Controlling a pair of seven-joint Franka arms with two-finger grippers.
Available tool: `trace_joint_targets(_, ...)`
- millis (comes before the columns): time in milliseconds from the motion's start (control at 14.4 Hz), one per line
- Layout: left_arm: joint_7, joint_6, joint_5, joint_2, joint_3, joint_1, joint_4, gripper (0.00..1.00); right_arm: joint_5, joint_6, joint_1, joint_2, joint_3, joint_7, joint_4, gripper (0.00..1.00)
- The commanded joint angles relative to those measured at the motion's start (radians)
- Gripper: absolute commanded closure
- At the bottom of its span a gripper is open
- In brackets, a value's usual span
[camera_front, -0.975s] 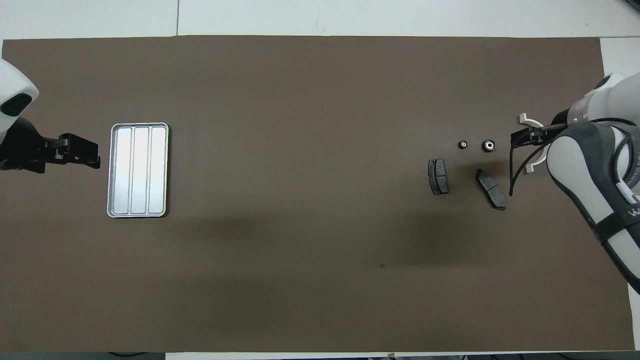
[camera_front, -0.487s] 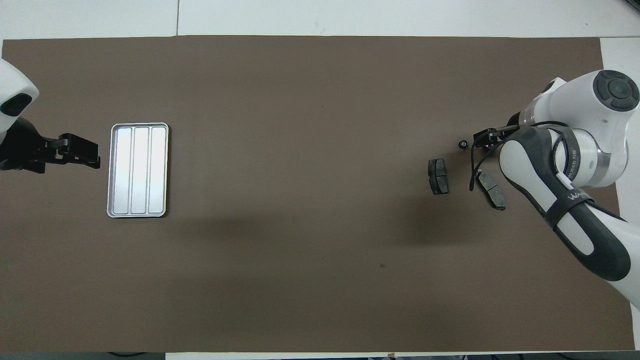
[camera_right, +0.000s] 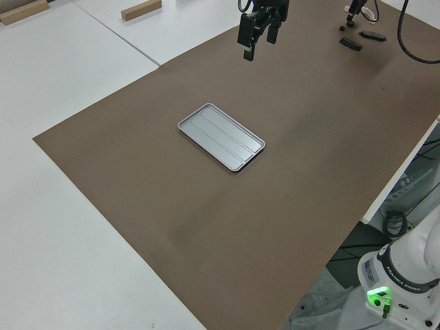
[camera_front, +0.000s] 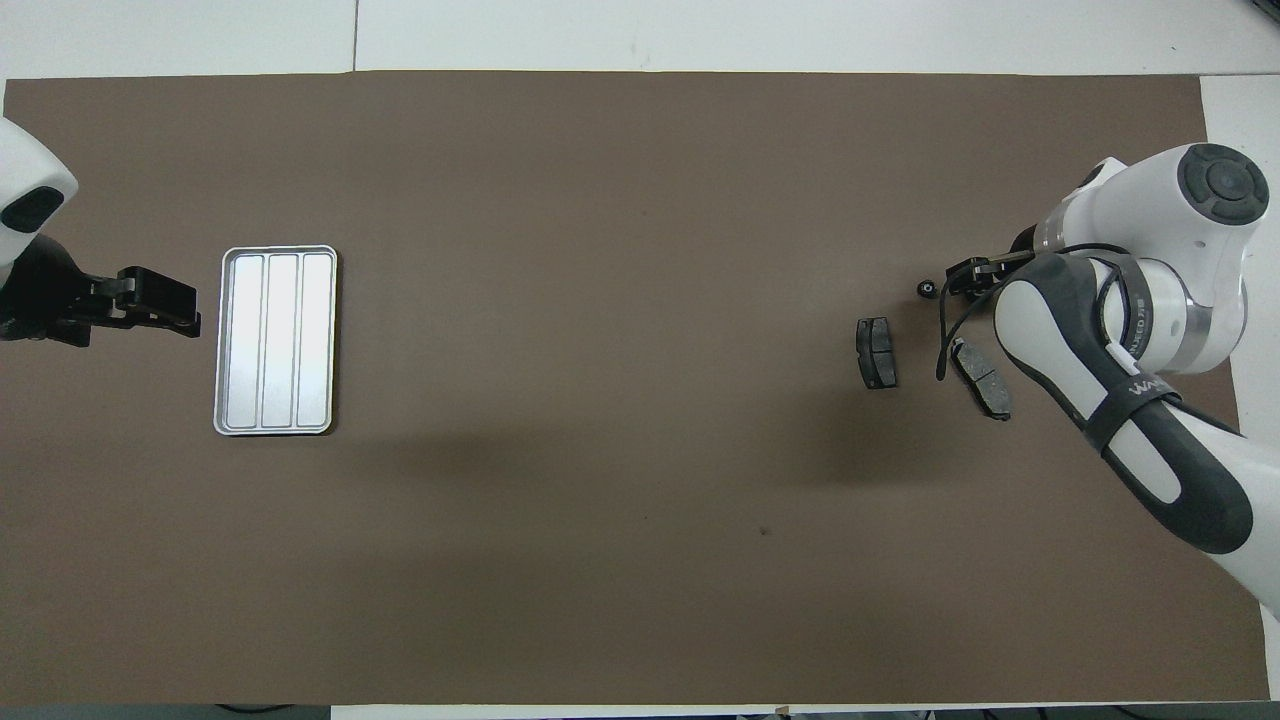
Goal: Pick bearing gear from pile to tray
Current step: 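Reach the right gripper to the pile and grasp a black bearing gear, then carry the bearing with the right gripper to mid-table and release it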
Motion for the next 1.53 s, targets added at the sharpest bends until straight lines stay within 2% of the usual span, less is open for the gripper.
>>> trace_joint_targets(0,0.001,-0.008,0.000,-0.006,0.002,0.001,0.003,0.00,-0.021,0.012,-0.009,0.018,0.005,0.010,0.007,0.08)
trace_joint_targets(1044,0.001,-0.008,0.000,-0.006,0.001,0.001,0.003,0.00,-0.025,0.058,-0.014,0.022,0.005,0.009,-0.039,0.09)
trace_joint_targets(1114,0.001,-0.008,0.000,-0.006,0.002,0.001,0.003,0.00,-0.025,0.058,-0.014,0.022,0.005,0.009,-0.039,0.19)
trace_joint_targets(1184,0.001,-0.008,0.000,-0.006,0.001,0.001,0.003,0.00,-0.025,0.058,-0.014,0.022,0.005,0.006,-0.040,0.34)
trace_joint_targets(1323,0.001,-0.008,0.000,-0.006,0.001,0.001,0.003,0.00,-0.034,0.055,-0.014,0.021,0.005,0.002,-0.043,0.83)
trace_joint_targets(1392,0.001,-0.008,0.000,-0.006,0.001,0.001,0.003,0.00,-0.036,0.052,-0.014,0.018,0.005,0.004,-0.043,1.00)
trace_joint_targets(1462,0.001,-0.008,0.000,-0.006,0.001,0.001,0.003,0.00,-0.036,0.046,-0.016,0.013,0.005,0.004,-0.042,1.00)
